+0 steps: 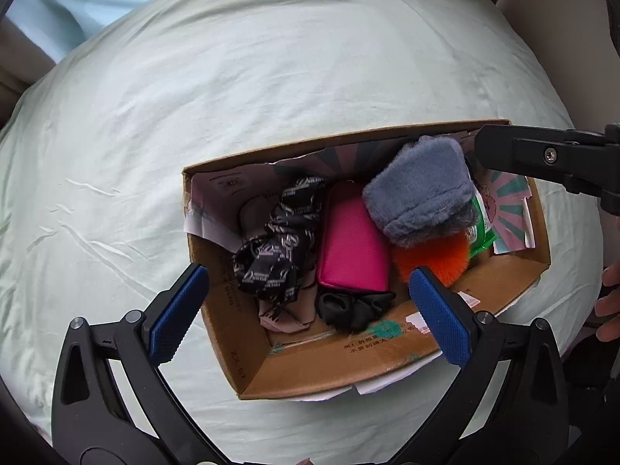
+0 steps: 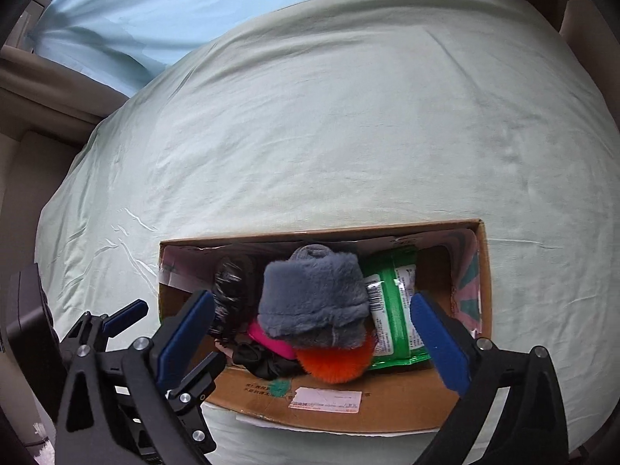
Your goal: Organize soft objects
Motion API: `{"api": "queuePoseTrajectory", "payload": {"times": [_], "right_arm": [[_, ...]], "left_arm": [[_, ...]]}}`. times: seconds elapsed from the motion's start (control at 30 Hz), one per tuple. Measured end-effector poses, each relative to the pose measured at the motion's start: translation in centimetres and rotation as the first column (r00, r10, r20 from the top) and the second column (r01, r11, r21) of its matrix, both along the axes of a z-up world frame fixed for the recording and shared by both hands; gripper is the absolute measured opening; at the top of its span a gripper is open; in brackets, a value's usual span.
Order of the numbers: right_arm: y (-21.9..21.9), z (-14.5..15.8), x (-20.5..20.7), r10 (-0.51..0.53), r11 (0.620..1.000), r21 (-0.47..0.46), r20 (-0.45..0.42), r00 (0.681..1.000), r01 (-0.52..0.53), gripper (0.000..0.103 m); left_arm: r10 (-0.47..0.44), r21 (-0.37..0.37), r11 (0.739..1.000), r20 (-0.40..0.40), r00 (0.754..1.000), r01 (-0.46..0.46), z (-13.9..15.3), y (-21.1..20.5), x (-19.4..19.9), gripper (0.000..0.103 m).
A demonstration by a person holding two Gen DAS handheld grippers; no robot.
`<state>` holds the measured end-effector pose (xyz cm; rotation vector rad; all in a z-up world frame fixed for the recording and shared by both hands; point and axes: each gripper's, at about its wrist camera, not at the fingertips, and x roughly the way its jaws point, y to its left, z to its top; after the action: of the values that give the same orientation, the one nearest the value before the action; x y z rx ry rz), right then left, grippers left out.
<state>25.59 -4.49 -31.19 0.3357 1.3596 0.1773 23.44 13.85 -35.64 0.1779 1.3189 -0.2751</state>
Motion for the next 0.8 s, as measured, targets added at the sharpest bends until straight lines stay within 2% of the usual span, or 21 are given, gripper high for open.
{"api": "queuePoseTrajectory", "payload": {"times": [0.1,0.3,0.47,0.67,0.8], "right_arm": [[-0.5,0.4,-0.6,-0.011,0.999,-0.034,0.005,1.000,0.011,0.101],[-1.0,1.5,-2.1,-0.030,0.999,-0.029,0.014,0.999,0.031,0.101],[-0.8,3.5,-3.2,-0.009,1.000,-0.025,0.059,0.998,0.011,0.101],[-0.7,8.0,-5.4,0.030,0.999,-0.041,0.151,0.988,-0.024,0.101],[-1.1,12.4,-7.6,0.045,0.997,-0.076,0.229,0.972,-0.029,0.101]], "left_arm": [[0.013,-0.009,1.000,0.000,1.000,-0.013,0.4,0.3,-0.6,0.103],[0.029,-0.026,0.999,0.044,0.999,-0.028,2.7,0.9,-2.1,0.103],[0.042,-0.032,0.999,0.096,0.995,-0.039,5.5,1.5,-3.3,0.103],[0.070,-0.076,0.995,0.182,0.981,-0.057,11.4,1.8,-5.5,0.103],[0.107,-0.102,0.991,0.267,0.958,-0.082,16.9,1.9,-7.3,0.103]]}}
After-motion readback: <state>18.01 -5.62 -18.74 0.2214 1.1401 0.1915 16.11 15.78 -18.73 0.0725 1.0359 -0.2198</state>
